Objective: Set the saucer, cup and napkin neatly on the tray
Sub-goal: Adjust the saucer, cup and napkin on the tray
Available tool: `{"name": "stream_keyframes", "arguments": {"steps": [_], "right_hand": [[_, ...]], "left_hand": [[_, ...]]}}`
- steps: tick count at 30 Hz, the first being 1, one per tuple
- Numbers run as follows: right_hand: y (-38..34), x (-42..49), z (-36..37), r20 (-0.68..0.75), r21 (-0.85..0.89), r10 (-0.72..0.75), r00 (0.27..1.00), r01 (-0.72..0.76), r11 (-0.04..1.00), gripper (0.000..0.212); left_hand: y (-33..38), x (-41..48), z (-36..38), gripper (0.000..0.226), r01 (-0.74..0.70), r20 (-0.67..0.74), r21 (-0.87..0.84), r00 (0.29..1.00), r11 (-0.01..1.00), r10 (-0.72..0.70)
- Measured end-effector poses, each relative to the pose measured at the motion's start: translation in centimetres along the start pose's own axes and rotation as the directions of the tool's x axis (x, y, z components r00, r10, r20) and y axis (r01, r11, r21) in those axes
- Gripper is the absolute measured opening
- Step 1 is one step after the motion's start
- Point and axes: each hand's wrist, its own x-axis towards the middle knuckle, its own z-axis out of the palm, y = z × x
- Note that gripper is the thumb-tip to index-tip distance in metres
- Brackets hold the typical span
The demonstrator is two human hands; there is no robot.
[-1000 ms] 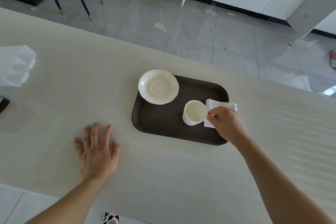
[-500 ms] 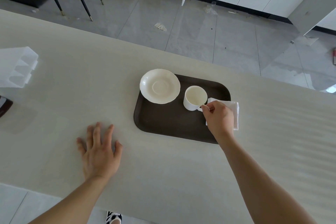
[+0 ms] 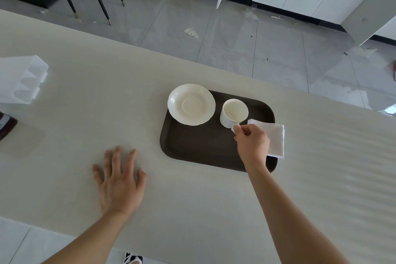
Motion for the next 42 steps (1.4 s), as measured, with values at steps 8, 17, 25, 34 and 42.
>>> {"name": "stream_keyframes", "arguments": {"steps": [8,17,25,34,42], "right_hand": [[-1.3,0.5,1.6,-0.003,0.027,0.014,1.000,-0.014,1.000,0.024],[-1.5,0.8,2.2,-0.025,0.037,0.013,1.000,-0.012,0.999,0.024],[-1.5,0.9,2.5,-0.021,0.035,0.011,1.000,-0.011,0.999,0.023],[-1.3,0.9,2.9,-0.025,0.041,-0.003,1.000,0.004,0.999,0.024],[-1.4,0.7,2.4,-0.002,0.054,-0.009,1.000,0.009,0.998,0.022]], "left_hand": [[0.4,-0.1,-0.2,0.061,0.002,0.016,-0.006,1.000,1.000,-0.002],[0.5,-0.1,-0.4,0.061,0.006,0.024,0.004,1.000,1.000,-0.006],[0.4,-0.2,-0.4,0.061,-0.004,0.019,0.003,1.000,1.000,0.004],[0.3,-0.1,-0.2,0.061,-0.002,0.025,0.008,1.000,1.000,0.001],[0.2,-0.1,-0.2,0.061,-0.001,0.030,0.010,1.000,1.000,0.001]]}}
